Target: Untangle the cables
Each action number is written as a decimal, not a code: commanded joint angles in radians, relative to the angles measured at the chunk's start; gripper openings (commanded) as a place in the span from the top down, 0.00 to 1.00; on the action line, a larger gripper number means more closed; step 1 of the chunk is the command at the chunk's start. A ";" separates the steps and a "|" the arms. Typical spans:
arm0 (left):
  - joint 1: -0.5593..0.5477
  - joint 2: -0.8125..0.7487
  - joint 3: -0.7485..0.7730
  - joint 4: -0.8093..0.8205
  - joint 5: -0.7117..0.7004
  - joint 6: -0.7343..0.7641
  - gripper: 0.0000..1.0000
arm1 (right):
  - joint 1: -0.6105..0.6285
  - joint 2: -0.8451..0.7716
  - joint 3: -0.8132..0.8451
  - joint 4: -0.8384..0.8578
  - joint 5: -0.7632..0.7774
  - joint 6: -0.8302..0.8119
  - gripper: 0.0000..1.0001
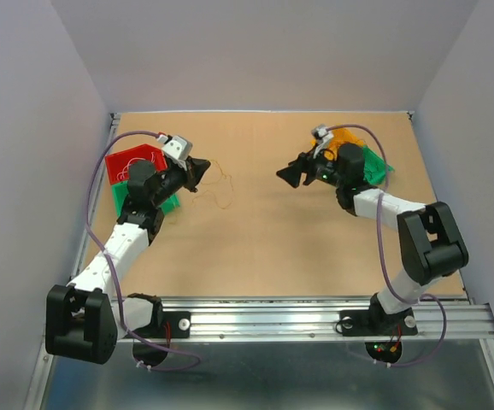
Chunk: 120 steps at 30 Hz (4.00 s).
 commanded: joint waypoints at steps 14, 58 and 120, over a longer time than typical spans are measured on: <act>-0.026 -0.009 0.039 -0.016 0.043 0.049 1.00 | 0.312 0.430 0.201 0.343 0.007 -0.133 0.24; -0.147 0.321 0.198 -0.217 0.202 0.207 0.49 | 0.368 0.188 -0.143 0.713 0.199 -0.029 0.99; -0.253 0.457 0.307 -0.433 0.319 0.375 0.96 | 0.371 0.214 -0.239 1.187 0.157 0.219 0.99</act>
